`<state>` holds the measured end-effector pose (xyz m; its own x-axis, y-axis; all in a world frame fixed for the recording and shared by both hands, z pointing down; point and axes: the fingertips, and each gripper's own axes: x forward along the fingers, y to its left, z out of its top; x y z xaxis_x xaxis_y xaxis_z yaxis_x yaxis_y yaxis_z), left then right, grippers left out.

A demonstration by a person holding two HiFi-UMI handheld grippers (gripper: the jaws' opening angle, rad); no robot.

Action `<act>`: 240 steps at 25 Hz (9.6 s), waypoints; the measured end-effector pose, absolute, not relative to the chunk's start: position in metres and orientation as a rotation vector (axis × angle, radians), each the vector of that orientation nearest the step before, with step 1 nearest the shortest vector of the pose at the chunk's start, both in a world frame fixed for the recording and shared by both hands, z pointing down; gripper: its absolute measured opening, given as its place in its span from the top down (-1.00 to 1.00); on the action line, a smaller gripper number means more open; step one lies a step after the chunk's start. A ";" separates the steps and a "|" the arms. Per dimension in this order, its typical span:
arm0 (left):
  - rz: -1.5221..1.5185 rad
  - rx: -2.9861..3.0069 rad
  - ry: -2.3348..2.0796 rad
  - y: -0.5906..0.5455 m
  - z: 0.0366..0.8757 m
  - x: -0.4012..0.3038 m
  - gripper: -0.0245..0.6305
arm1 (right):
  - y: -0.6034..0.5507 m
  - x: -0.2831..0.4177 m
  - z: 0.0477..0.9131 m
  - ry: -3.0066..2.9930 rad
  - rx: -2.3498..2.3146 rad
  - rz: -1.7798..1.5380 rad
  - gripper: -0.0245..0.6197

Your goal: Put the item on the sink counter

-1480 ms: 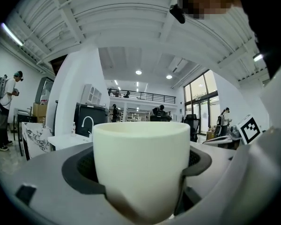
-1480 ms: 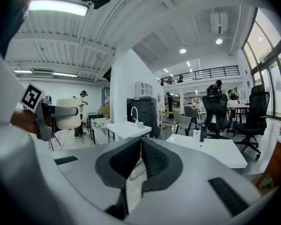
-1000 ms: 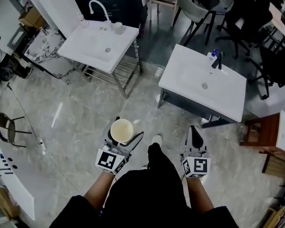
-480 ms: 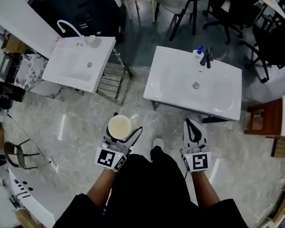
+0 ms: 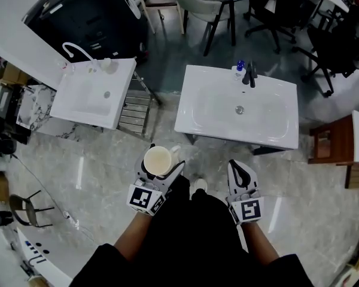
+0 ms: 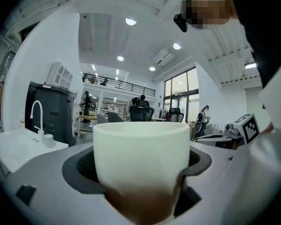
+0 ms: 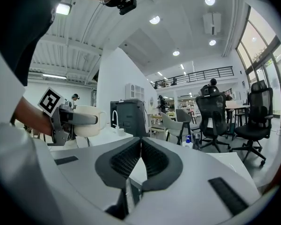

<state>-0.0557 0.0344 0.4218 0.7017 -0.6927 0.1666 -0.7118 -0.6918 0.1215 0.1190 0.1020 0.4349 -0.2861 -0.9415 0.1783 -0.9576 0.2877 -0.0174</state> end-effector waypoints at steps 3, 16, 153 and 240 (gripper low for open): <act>0.164 2.756 -1.103 0.027 0.420 -0.043 -0.44 | 0.097 0.126 0.436 -2.409 1.793 0.187 0.82; 0.172 2.765 -1.024 -0.029 0.428 -0.026 -0.44 | 0.045 0.119 0.435 -2.325 1.768 0.284 0.82; 0.710 2.743 -0.730 -0.366 0.708 0.067 -0.56 | -0.156 0.113 0.517 -2.095 1.938 0.633 0.82; 0.115 2.786 -1.019 0.066 0.396 -0.315 0.87 | 0.137 -0.174 0.387 -2.053 2.195 0.217 0.83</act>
<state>-0.3154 0.0663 0.3959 0.7631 -0.6328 0.1313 -0.6461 -0.7512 0.1348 -0.1743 0.1368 0.3870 0.0649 -0.9793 0.1917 -0.9977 -0.0669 -0.0041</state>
